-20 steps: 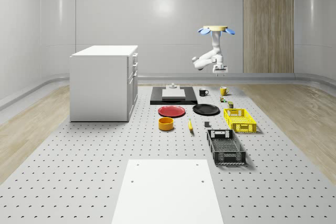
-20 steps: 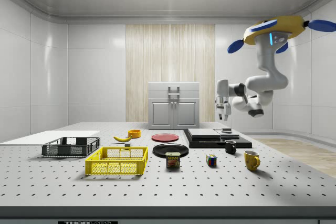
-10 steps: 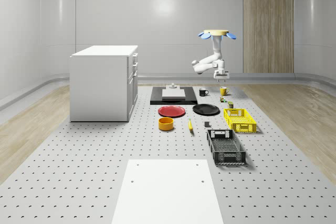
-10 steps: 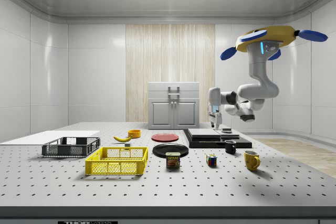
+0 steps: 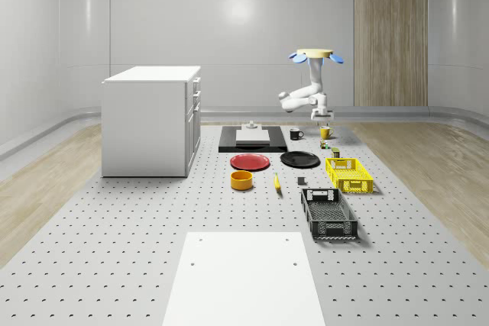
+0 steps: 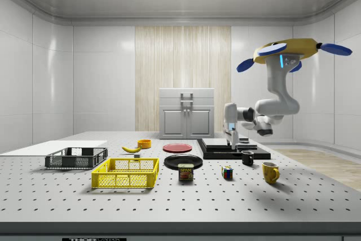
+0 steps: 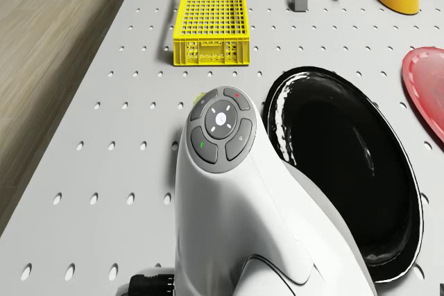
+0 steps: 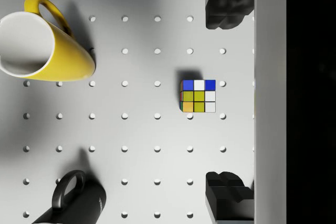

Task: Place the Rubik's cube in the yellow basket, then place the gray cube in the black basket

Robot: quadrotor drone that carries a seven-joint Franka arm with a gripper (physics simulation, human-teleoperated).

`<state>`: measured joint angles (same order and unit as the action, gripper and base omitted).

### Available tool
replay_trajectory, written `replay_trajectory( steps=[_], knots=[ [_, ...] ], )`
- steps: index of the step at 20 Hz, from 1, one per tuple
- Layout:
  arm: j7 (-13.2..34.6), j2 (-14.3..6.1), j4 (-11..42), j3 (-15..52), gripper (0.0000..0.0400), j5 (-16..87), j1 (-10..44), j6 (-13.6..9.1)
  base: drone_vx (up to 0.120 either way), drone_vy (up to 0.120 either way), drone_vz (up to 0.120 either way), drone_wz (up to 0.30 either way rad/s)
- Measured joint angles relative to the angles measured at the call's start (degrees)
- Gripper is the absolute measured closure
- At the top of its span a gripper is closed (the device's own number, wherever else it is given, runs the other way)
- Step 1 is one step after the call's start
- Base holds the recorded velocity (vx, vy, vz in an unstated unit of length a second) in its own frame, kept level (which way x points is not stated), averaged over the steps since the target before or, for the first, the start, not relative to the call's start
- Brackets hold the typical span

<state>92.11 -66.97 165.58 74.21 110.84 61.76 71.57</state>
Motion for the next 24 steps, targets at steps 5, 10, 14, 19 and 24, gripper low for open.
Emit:
replay_trajectory(
  steps=[5,10,14,19,24],
  knots=[
    [0.44,-1.39,-0.1,0.43,0.0,-0.72,0.47,1.26,0.024,0.0,-0.12,0.0],
    [0.84,-2.72,-0.19,0.82,0.0,-1.4,0.9,2.48,0.056,0.0,-0.12,0.0],
    [1.14,-3.74,-0.26,1.1,0.0,-1.92,1.21,3.43,0.0,0.0,-0.12,0.0],
    [1.48,-4.97,-0.34,1.42,0.0,-2.53,1.58,4.57,0.0,0.0,-0.104,0.0],
    [1.53,-6.45,-0.6,0.27,0.0,-1.77,1.7,6.36,0.0,0.0,-0.008,0.0]
  ],
)
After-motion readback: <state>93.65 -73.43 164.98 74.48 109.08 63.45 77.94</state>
